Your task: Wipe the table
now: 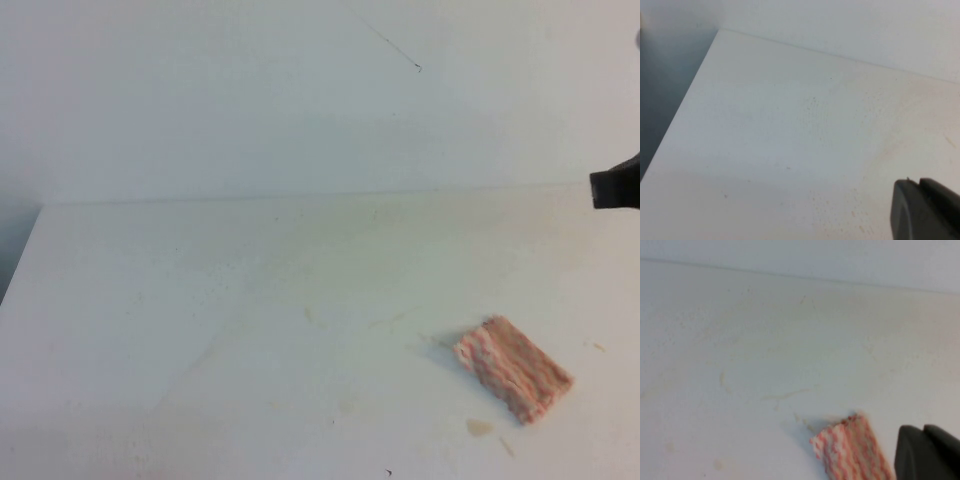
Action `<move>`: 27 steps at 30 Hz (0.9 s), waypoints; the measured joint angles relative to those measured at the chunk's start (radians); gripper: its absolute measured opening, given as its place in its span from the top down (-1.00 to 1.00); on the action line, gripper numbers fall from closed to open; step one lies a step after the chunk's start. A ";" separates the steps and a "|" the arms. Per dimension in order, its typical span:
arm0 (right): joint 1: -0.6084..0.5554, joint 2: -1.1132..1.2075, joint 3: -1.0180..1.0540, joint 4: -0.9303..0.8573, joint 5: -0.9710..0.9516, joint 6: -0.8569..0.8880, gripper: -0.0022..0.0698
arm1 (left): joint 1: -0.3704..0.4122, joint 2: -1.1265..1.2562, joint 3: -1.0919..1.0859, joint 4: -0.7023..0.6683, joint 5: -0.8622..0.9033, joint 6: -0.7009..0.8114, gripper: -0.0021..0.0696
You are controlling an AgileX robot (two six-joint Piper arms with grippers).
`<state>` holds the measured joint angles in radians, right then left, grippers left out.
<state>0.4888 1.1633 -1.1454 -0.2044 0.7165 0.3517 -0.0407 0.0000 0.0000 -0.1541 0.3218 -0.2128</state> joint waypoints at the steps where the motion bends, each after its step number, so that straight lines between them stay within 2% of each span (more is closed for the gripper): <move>1: 0.000 -0.019 0.000 0.000 0.002 0.000 0.95 | 0.000 0.000 0.000 0.000 0.000 0.000 0.95; 6: 0.000 -0.078 0.000 0.060 0.031 0.050 0.95 | 0.000 0.000 0.000 0.000 0.000 0.000 0.95; 18: -0.003 -0.048 0.005 0.066 0.039 0.050 0.95 | 0.000 0.000 0.000 0.000 0.004 0.000 0.95; 27: -0.002 -0.242 0.019 0.072 0.046 0.050 0.95 | 0.000 0.000 0.000 0.000 0.004 0.000 0.95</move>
<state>0.4865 0.9214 -1.1267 -0.1320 0.7630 0.4020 -0.0407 0.0000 0.0000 -0.1541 0.3259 -0.2128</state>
